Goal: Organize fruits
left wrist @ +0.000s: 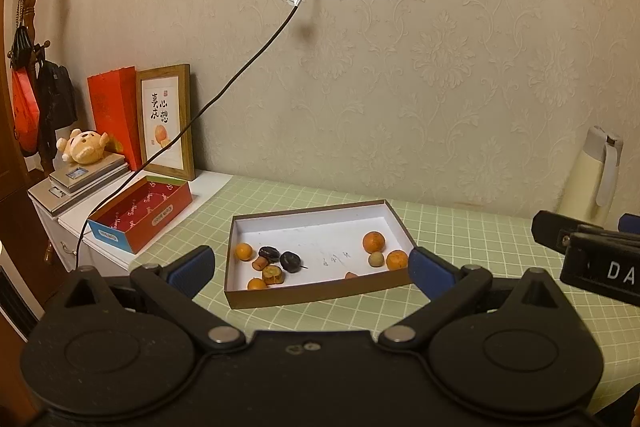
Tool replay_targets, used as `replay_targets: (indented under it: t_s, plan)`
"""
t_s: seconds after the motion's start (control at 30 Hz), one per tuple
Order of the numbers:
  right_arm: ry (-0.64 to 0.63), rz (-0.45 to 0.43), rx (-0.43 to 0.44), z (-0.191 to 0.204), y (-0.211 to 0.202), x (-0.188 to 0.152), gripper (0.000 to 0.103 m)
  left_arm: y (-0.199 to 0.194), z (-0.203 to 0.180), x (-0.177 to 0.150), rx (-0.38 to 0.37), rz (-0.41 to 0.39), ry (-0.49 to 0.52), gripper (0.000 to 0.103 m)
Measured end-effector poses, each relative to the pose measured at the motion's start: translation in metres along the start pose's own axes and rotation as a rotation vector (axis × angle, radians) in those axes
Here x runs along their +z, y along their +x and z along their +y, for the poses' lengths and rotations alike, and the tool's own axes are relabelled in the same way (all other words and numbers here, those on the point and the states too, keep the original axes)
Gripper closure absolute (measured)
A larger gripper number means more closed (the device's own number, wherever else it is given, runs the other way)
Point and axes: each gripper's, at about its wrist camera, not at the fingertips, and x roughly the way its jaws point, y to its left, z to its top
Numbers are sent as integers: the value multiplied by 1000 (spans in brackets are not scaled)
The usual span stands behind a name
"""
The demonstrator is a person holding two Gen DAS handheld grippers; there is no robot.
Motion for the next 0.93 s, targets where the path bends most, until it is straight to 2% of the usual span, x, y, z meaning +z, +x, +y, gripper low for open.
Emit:
replay_targets:
  t_s: [0.57,0.73,0.87,0.93]
  plan:
    - [-8,7,3,2,5,0,0,5,2,0,-6,17,-15,6]
    - [-6,5,0,2,7,0,0,12,4,-1,-66,28,-28,7]
    - [-4,1,-3,3,10,0,0,15,2,-1,-62,9,-22,12]
    - [-6,4,1,2,10,0,0,16,1,1,-54,-2,-15,9]
